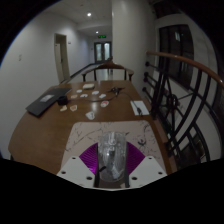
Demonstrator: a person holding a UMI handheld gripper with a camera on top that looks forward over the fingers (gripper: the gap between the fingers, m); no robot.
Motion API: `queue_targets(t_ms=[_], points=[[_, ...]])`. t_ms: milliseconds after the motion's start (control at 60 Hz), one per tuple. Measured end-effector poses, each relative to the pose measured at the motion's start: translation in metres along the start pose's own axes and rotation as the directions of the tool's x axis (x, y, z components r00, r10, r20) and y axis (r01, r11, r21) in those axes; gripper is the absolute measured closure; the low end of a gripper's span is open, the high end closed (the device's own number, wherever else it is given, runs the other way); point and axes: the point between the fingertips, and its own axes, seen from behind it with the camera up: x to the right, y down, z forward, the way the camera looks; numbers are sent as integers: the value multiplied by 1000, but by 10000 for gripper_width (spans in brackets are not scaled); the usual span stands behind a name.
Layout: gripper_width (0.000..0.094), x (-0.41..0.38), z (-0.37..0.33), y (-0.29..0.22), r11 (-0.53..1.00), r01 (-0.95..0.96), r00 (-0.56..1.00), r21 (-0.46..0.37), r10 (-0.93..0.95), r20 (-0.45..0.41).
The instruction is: Arrange mouse
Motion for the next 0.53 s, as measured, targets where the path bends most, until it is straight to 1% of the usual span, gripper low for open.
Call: queue_targets(t_ms=[83,117,133,150,217,250,267,283,350,367,417,467,533], points=[[597,-1,11,17,999,-4,1000,-47,4,11],[592,0,12,13,1000,0,1000,-24,0,13],[579,1,12,15,1000,2,1000,-31,-1,12],[522,1,12,15,1000,2,1000,-31,-1,13],[433,0,12,15,999,18,999,-46,-16,28],[411,1,9,18,998,31,999,-56,-29,36],[315,1,7,18,997,39,999,-60,-37,39],[315,2,4,19,997,46,998,-60,-44,40],[124,10,-15,17,997,64,997,-39,-63,37],[61,12,-21,17,997,68,997,-33,-66,39],[99,19,-41,18,998,68,996,-15,-67,51],[86,25,-62,23,998,56,996,-1,-56,68],[86,37,-89,39,999,38,996,-10,-37,86]])
